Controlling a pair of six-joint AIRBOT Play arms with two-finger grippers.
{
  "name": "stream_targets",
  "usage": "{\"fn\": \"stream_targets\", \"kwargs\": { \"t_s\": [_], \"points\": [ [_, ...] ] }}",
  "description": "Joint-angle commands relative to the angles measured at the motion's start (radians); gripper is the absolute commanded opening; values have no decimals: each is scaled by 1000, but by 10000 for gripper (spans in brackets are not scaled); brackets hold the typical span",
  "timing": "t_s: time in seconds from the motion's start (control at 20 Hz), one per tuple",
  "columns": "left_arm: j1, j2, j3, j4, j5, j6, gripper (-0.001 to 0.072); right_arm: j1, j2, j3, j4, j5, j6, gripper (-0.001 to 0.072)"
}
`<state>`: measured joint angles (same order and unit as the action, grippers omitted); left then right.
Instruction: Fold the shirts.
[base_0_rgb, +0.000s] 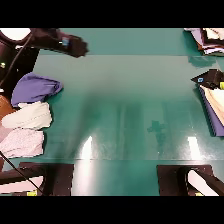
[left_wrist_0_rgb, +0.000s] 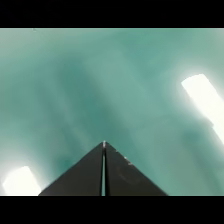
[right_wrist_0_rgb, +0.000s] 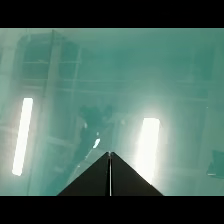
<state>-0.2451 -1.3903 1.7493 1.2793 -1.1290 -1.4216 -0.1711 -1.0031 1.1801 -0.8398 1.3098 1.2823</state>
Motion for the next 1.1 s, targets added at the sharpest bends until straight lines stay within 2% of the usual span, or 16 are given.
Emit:
{"fn": "stream_targets", "kwargs": {
  "t_s": [0.0,0.15,0.2,0.25,0.3,0.6,0.8,0.85,0.95,1.0,1.05],
  "points": [
    [160,1,-28,201,-132,-54,25,1,1,0,2,1,0,14],
    [330,0,-134,203,-154,-58,27,1,1,0,2,-1,0,14],
    [372,-2,-177,203,-150,-71,93,1,0,0,2,-1,0,14],
    [412,-4,-226,204,-135,-78,468,1,0,0,2,-3,0,14],
    [444,-4,-277,208,-104,-102,720,1,0,0,1,-6,0,14],
    [544,-27,-531,216,187,-117,718,1,0,-3,2,-10,1,14],
    [547,-103,-534,224,194,-117,716,1,1,-56,11,-9,1,14],
    [547,-105,-534,224,193,-126,655,1,1,-66,12,-9,1,14],
    [547,-98,-531,224,193,-123,106,1,1,-79,12,-10,1,14],
    [547,-92,-530,224,190,-123,33,1,1,-80,10,-8,1,14],
    [547,-86,-524,224,177,-123,25,1,1,-80,11,-9,1,14]
  ]
}}
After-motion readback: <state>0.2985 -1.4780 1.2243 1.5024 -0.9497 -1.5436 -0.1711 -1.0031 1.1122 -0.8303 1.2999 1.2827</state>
